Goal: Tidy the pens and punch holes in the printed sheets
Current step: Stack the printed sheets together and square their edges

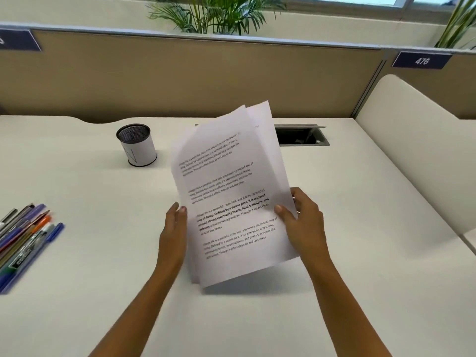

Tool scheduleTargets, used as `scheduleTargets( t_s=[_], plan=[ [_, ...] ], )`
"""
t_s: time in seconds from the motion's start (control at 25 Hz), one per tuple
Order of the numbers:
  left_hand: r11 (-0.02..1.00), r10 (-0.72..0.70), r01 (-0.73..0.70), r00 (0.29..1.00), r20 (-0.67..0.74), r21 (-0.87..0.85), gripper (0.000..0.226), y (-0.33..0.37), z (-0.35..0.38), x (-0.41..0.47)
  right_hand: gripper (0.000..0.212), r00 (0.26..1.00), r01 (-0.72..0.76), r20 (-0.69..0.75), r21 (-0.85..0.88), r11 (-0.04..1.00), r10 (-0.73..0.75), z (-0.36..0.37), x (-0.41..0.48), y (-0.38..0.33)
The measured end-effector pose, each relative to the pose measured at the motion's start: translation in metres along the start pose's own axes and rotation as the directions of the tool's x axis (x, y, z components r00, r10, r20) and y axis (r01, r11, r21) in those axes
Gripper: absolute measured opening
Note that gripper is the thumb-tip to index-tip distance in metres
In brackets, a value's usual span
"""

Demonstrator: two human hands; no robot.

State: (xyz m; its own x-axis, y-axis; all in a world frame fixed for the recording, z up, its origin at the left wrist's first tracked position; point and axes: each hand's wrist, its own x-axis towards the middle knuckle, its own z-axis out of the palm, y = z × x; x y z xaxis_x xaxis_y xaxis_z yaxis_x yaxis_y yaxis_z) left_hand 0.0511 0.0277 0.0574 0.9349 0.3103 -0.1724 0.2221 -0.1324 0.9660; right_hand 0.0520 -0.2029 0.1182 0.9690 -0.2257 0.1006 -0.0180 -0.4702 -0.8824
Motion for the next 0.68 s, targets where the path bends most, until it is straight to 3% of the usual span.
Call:
scheduleTargets(
  t_s=[0.04, 0.12, 0.28, 0.44, 0.52, 0.68],
  plan=[
    [0.989, -0.001, 0.009, 0.998, 0.058, -0.145, 0.041, 0.011, -0.007, 0.01, 0.016, 0.999, 0.028, 0.017, 0.056, 0.998, -0.029, 0.002, 0.002, -0.005],
    [0.959, 0.103, -0.077, 0.991, 0.082, -0.274, 0.036, 0.032, -0.016, 0.023, 0.014, 0.997, 0.072, 0.03, 0.137, 0.988, -0.077, 0.011, 0.005, -0.01],
    [0.902, 0.364, -0.376, 0.926, -0.096, -0.213, 0.026, 0.064, -0.02, 0.036, 0.017, 0.995, 0.101, -0.005, 0.249, 0.963, -0.104, 0.026, 0.011, -0.014],
    [0.781, 0.532, -0.57, 0.821, -0.206, -0.255, 0.012, 0.081, -0.018, 0.028, 0.026, 0.995, 0.094, -0.046, 0.405, 0.909, -0.083, 0.03, 0.015, -0.018],
    [0.755, 0.567, -0.61, 0.792, -0.227, -0.242, 0.009, 0.081, -0.014, 0.023, 0.028, 0.998, 0.066, -0.041, 0.473, 0.879, -0.053, 0.032, 0.012, -0.017],
    [0.783, 0.522, -0.579, 0.81, -0.266, -0.227, 0.013, 0.068, -0.005, 0.015, 0.015, 0.999, 0.044, -0.033, 0.513, 0.857, -0.031, 0.039, 0.003, -0.012]
  ],
)
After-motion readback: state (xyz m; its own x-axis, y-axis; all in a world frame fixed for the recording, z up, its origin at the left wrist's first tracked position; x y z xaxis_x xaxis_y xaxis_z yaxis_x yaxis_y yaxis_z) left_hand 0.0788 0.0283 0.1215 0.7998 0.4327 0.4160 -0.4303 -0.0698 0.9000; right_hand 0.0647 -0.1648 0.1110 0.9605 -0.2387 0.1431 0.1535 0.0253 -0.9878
